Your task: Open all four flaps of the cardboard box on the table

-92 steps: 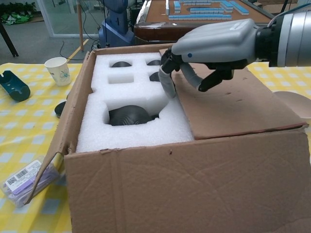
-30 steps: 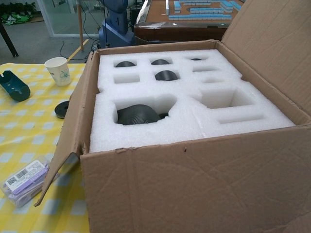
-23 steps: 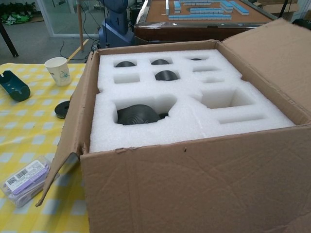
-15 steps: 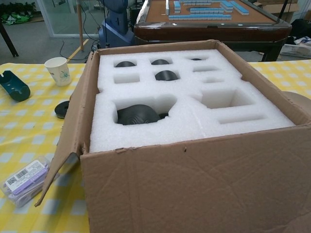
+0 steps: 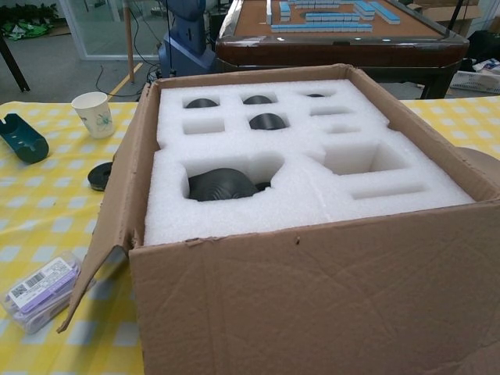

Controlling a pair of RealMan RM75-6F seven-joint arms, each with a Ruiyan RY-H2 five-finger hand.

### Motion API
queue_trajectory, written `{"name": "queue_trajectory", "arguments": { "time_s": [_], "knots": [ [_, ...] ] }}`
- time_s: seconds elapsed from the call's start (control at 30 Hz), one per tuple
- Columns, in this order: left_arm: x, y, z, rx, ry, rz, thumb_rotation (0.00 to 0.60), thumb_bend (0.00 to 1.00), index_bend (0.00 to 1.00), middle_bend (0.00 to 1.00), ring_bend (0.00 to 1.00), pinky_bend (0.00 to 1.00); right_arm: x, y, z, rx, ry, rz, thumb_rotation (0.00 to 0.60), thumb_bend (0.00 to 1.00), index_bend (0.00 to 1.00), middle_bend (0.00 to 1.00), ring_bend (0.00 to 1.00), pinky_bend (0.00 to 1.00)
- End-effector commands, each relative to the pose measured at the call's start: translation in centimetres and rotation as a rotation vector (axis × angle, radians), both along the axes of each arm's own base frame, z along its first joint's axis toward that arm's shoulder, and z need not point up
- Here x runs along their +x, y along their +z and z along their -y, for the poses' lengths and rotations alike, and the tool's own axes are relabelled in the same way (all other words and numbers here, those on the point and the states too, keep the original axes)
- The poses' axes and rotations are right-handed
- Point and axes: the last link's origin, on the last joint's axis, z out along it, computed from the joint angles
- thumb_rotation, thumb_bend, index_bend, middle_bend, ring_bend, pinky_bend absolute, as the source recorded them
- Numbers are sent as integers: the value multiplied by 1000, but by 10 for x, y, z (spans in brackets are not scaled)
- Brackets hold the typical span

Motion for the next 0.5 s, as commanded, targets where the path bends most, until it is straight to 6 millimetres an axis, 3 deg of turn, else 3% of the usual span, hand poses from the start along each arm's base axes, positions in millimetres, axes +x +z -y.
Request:
{"name": "queue_trajectory", "arguments": {
  "time_s": [0.03, 0.3, 0.5],
  "knots": [
    [-5, -4, 11, 5, 17, 7, 597, 445, 444, 357, 202, 0, -9, -7, -12, -11, -6, 17, 600, 511, 268, 294, 222, 257],
    [-15, -8, 42, 37, 26, 33, 595, 445, 420, 346, 202, 0, -24, -15, -36, -38, -11, 33, 600, 511, 268, 294, 222, 261],
    [-18, -12, 52, 31, 32, 38, 586, 445, 422, 346, 202, 0, -30, -18, -38, -34, -24, 37, 600, 511, 268, 294, 222, 261]
  ]
}}
